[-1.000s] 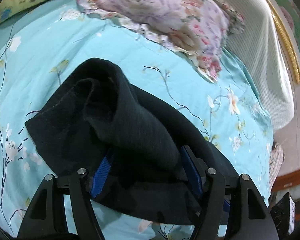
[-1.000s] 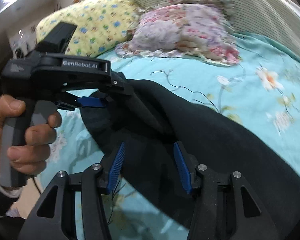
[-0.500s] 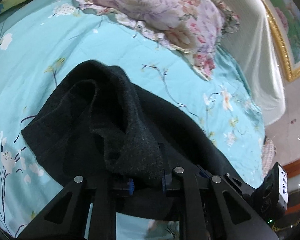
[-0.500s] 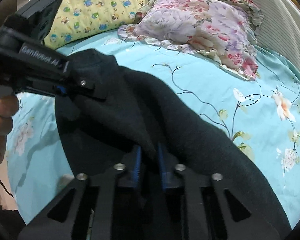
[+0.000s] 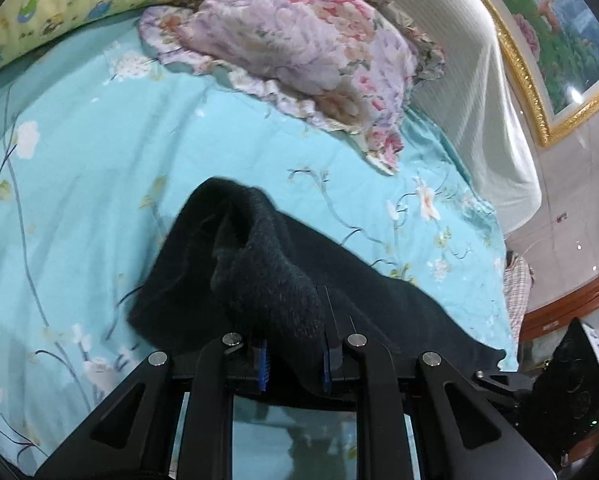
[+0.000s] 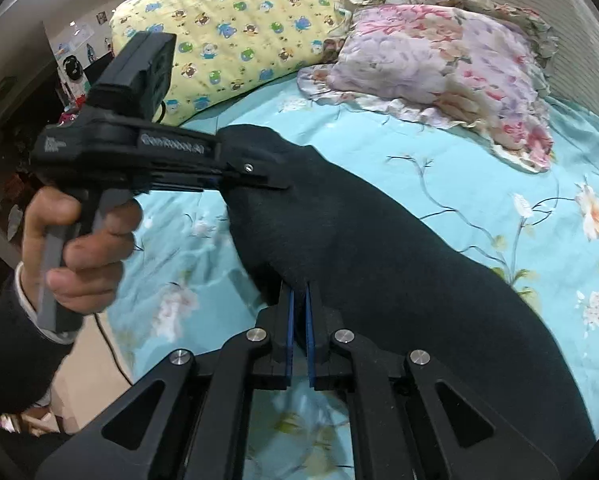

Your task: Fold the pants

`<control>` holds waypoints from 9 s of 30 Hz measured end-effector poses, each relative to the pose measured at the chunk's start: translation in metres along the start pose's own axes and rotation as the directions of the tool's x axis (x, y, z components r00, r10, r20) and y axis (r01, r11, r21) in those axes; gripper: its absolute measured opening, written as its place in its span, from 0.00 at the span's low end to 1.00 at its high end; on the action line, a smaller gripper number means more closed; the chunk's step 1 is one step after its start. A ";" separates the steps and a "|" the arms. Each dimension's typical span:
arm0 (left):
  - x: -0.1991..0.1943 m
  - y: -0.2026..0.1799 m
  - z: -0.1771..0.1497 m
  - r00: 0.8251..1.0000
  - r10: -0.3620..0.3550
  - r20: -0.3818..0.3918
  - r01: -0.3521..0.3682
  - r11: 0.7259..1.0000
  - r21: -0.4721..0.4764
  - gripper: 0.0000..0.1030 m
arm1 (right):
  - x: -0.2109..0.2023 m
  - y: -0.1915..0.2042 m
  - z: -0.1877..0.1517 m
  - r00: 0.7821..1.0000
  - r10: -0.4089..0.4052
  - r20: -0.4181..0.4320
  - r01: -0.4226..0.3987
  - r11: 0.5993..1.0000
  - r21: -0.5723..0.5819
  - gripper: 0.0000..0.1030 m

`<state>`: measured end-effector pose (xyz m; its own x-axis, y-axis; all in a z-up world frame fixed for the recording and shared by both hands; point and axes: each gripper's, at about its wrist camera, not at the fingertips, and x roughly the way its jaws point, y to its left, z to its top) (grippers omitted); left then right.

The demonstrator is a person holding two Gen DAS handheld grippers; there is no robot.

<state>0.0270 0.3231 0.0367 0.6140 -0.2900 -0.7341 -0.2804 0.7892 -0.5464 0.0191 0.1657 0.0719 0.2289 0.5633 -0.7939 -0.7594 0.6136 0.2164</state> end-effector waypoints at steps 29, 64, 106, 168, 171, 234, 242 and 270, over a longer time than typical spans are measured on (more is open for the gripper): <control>0.002 0.038 -0.031 0.984 0.150 0.094 -0.152 0.988 0.016 0.38 | 0.053 -0.008 -0.019 0.995 0.030 -0.096 -0.016 0.989 0.148 0.10; 0.014 0.050 -0.031 0.976 0.211 0.055 -0.206 0.974 -0.090 0.64 | -0.021 -0.168 -0.029 0.991 -0.118 0.057 0.078 0.884 0.462 0.44; -0.009 0.060 -0.033 0.970 0.189 0.154 -0.173 0.978 -0.114 0.49 | 0.019 -0.154 0.006 0.998 -0.063 -0.017 0.065 0.955 0.289 0.12; -0.002 -0.099 -0.042 0.968 0.125 0.216 -0.186 0.939 0.288 0.70 | -0.127 -0.165 -0.158 0.911 -0.383 0.151 0.185 0.709 0.680 0.40; 0.020 -0.134 -0.051 0.982 0.086 0.169 -0.143 0.922 0.359 0.70 | -0.150 -0.167 -0.188 0.888 -0.432 0.158 0.187 0.652 0.735 0.45; 0.302 -0.475 -0.205 0.844 0.176 -0.506 0.430 0.340 0.836 0.74 | -0.229 -0.229 -0.351 0.788 -0.604 0.117 0.036 0.236 0.971 0.19; 0.309 -0.482 -0.207 0.820 0.178 -0.544 0.466 0.344 0.815 0.69 | -0.231 -0.227 -0.355 0.799 -0.588 0.129 0.004 0.220 0.976 0.25; 0.198 -0.502 -0.134 0.809 -0.158 -0.566 0.577 0.397 0.714 0.10 | -0.293 -0.219 -0.272 0.714 -0.527 0.461 -0.154 0.524 0.838 0.13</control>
<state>0.1904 -0.2031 0.1113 0.1238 -0.6659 -0.7357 0.7694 0.5326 -0.3526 -0.0475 -0.2843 0.1028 0.8442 0.3339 -0.4193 0.0771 0.6985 0.7114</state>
